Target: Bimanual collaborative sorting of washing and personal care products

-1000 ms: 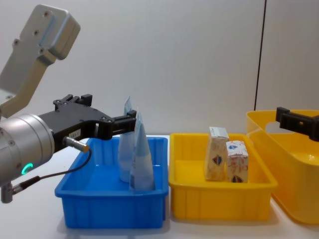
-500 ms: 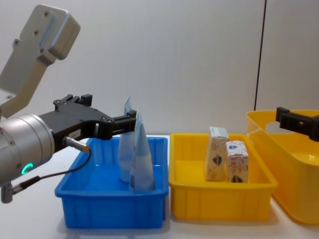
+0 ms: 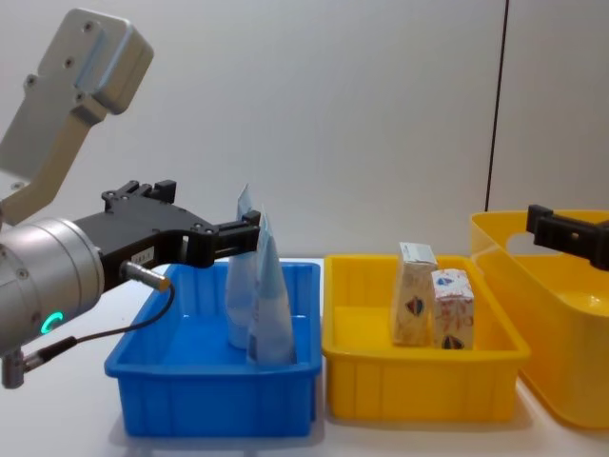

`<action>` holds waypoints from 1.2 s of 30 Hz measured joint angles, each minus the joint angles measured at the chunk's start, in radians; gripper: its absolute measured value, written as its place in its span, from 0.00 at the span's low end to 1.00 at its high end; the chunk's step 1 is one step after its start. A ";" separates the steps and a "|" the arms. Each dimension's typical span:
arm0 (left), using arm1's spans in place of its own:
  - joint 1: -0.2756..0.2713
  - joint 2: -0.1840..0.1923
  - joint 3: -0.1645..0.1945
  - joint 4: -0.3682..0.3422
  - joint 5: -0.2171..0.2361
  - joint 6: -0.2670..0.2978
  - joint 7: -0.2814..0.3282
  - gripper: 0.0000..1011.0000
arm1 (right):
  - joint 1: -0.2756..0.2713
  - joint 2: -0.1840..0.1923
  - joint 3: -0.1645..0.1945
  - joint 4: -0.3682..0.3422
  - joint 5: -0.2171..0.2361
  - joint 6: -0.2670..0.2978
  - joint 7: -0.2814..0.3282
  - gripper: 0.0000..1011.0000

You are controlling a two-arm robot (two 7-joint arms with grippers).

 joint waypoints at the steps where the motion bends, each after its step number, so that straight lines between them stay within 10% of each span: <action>1: 0.000 0.000 0.000 0.000 0.000 0.000 0.000 0.99 | 0.000 0.000 0.000 0.000 0.000 0.000 0.000 0.99; 36: 0.003 -0.007 -0.008 -0.011 -0.017 0.042 -0.009 0.99 | 0.000 0.000 0.000 0.000 0.000 0.000 0.000 0.99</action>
